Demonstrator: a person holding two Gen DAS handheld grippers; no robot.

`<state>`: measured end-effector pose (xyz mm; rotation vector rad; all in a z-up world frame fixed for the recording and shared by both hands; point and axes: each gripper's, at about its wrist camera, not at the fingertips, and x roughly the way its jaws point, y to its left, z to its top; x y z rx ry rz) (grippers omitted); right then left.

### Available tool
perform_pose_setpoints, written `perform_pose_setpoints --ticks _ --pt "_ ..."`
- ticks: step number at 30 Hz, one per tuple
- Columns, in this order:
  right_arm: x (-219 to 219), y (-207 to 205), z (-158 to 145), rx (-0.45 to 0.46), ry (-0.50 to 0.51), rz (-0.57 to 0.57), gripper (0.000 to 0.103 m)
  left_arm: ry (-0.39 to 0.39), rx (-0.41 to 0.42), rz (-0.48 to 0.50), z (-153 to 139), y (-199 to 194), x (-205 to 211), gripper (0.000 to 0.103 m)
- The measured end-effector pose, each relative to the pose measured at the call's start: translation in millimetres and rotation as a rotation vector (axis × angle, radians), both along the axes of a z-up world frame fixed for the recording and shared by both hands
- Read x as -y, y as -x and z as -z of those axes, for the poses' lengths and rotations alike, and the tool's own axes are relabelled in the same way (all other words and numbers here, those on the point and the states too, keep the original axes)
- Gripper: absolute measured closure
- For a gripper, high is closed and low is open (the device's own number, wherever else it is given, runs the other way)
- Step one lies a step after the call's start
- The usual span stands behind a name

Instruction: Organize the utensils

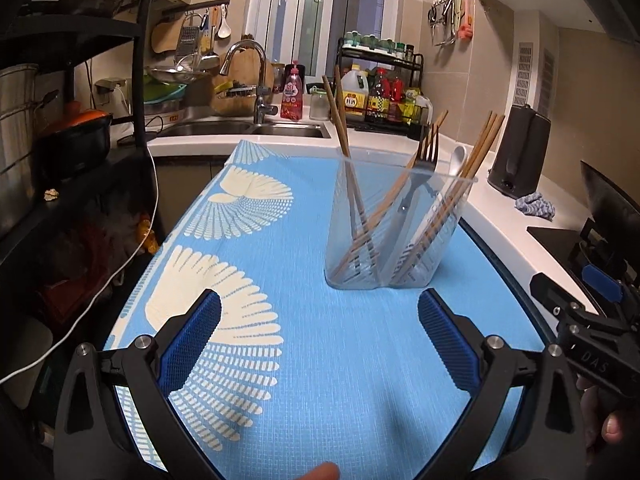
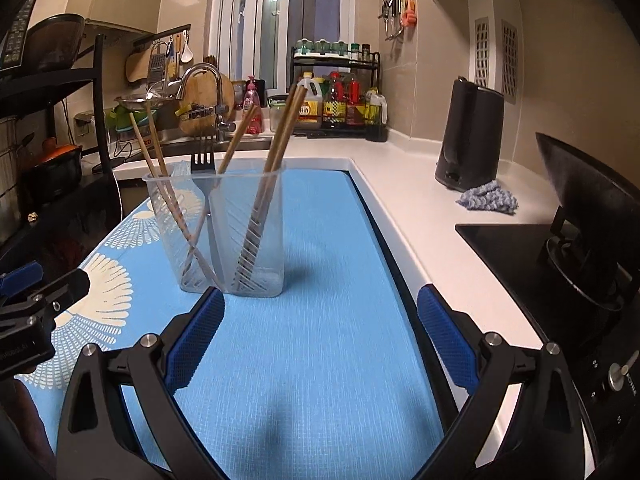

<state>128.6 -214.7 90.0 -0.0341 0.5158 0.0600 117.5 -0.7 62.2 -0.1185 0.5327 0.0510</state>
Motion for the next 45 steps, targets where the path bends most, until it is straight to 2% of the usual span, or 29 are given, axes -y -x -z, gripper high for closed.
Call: perform_pose_setpoints --ticks 5,13,23,45 --pt "0 -5 5 -0.013 0.015 0.010 0.007 -0.013 -0.020 0.006 13 -2 3 0.007" --pt "0 -6 7 -0.018 0.034 0.014 0.007 -0.004 -0.030 0.002 18 -3 1 0.007" --pt "-3 -4 7 -0.014 0.031 0.007 0.007 -0.004 0.013 0.021 13 3 4 0.007" --pt "-5 -2 7 -0.010 0.030 0.002 0.007 -0.003 0.037 0.034 9 6 4 0.007"
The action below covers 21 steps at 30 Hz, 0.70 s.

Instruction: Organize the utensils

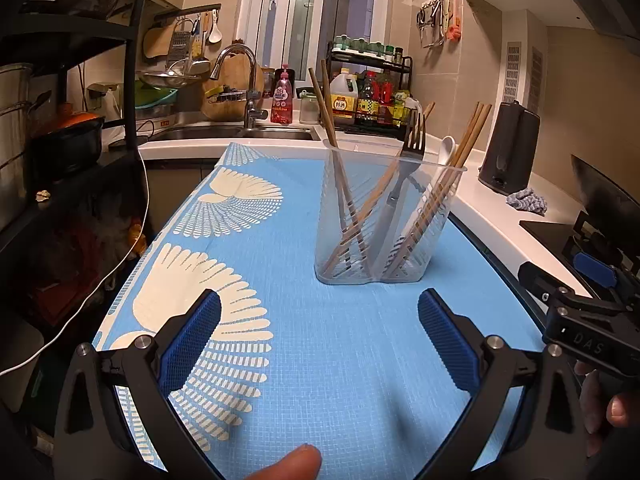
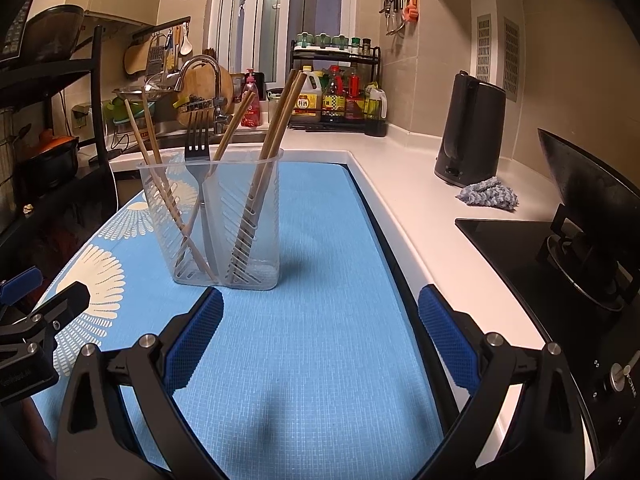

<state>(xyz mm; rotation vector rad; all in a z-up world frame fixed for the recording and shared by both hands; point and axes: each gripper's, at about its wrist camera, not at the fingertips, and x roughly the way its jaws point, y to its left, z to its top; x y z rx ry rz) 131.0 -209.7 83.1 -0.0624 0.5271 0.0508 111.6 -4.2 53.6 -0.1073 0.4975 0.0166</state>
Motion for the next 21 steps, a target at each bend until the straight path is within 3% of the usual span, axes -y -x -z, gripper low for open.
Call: perform_pose_setpoints --ticks 21 --pt "-1.7 0.6 0.0 0.002 0.001 0.000 0.007 -0.013 0.024 0.013 -2.4 2.7 4.9 0.007"
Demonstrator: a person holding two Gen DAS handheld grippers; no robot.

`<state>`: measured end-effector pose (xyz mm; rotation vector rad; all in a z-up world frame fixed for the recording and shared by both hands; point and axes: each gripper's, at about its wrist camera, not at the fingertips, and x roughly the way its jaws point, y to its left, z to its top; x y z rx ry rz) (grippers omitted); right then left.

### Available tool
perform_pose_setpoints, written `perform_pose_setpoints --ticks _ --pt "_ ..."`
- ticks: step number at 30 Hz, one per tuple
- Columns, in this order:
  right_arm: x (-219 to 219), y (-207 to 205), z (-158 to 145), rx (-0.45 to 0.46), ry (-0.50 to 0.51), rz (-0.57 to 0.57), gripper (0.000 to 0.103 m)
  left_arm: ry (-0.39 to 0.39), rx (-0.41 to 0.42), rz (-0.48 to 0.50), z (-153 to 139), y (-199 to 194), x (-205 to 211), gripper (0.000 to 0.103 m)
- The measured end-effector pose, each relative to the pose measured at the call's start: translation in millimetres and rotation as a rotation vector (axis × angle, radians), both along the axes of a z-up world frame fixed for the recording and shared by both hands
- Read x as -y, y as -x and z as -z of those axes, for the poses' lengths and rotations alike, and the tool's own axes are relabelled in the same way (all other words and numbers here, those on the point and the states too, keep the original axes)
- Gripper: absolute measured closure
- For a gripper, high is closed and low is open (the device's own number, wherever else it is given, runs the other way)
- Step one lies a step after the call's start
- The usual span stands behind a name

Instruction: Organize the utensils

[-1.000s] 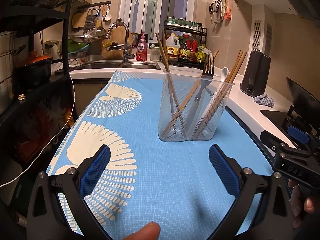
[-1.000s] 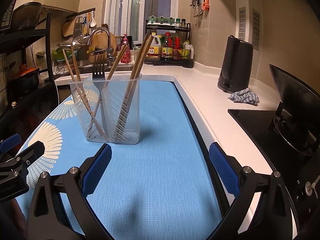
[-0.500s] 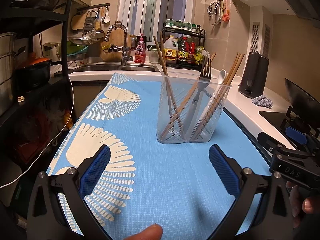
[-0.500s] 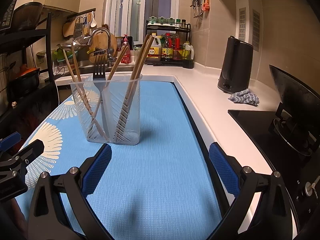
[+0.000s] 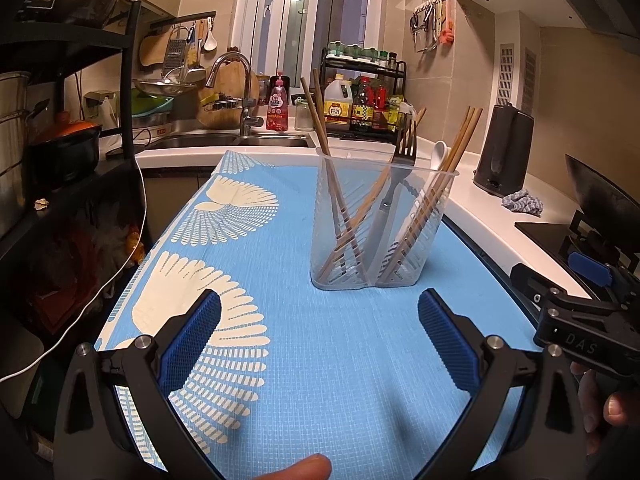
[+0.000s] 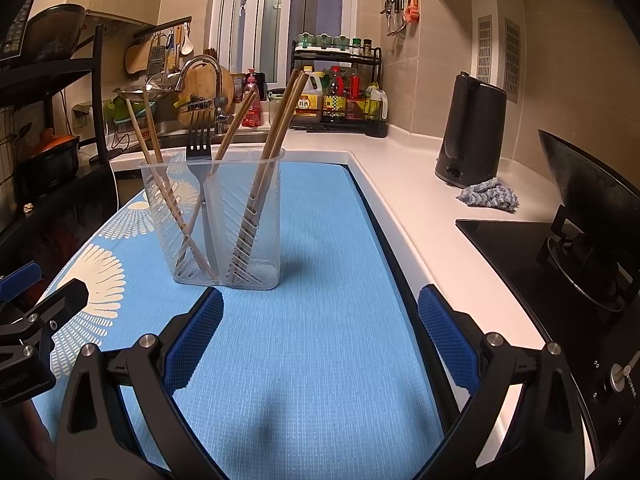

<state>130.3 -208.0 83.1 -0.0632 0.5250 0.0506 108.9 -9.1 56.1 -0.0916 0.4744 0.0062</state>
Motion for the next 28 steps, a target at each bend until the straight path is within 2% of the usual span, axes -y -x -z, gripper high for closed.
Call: perform_pose_setpoints --ticks 28 --pt "-0.3 0.5 -0.1 0.001 0.000 0.001 0.007 0.001 0.004 0.004 2.1 0.8 0.8 0.007"
